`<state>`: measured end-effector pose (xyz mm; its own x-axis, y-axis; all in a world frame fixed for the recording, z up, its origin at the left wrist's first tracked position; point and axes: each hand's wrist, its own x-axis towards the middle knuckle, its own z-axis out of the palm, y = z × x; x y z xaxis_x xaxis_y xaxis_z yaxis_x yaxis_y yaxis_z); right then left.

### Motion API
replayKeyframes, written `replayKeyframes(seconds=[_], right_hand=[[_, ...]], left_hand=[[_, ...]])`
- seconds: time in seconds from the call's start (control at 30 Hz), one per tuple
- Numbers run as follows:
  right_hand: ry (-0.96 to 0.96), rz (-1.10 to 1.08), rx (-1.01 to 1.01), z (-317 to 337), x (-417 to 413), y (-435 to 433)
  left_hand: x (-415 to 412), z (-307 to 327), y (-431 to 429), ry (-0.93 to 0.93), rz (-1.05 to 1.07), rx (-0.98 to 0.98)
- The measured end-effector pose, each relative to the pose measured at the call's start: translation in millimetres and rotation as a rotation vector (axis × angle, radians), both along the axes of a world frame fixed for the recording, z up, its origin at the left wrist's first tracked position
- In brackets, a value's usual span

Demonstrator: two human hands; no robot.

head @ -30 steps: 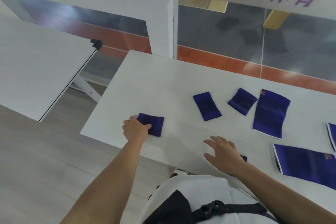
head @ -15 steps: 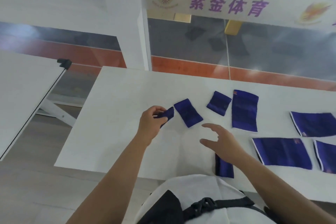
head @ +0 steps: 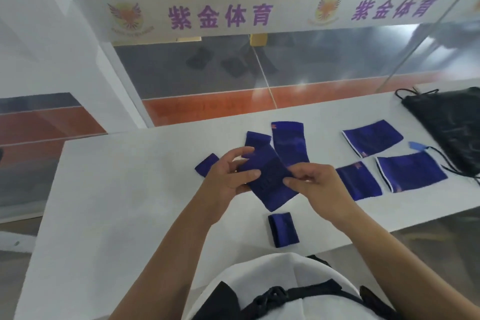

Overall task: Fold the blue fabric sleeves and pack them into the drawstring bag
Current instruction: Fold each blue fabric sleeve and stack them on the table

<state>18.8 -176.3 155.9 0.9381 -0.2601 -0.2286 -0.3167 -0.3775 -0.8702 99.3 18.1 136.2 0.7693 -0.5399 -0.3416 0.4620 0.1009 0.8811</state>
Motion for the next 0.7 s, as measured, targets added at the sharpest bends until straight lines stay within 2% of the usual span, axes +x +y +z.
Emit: replayKeyframes(seconds=[0.07,0.1,0.17,0.23,0.3,0.33,0.43,0.57,0.7], right_hand=[[-0.014,-0.056,0.001,-4,-4,-4],[-0.018,-0.077,0.018,-5,-6,-7],[-0.034,-0.096,0.026,-3,-6,-12],[-0.054,-0.086,0.003,3,-4,-15],[-0.088,-0.043,-0.009,14,-1,-18],[-0.108,-0.011,-0.019,18,0,-20],[-0.162,0.046,-0.091,28,4,-24],[-0.247,0.090,-0.322,25,7,-33],[-0.269,0.109,-0.239,23,4,-49]], left_hand=[[-8,-12,-9,0.059,-0.021,-0.003],[-12,-17,-13,0.015,-0.023,0.054],[-20,-19,-20,-0.229,-0.037,0.274],[-23,-16,-26,-0.553,-0.061,0.438],[-25,-8,-33,-0.766,-0.092,0.488],[-25,-4,-37,-0.800,-0.104,0.495],[-26,4,-47,-0.727,-0.095,0.472],[-32,6,-58,-0.651,-0.023,0.439],[-39,7,-72,-0.582,0.010,0.407]])
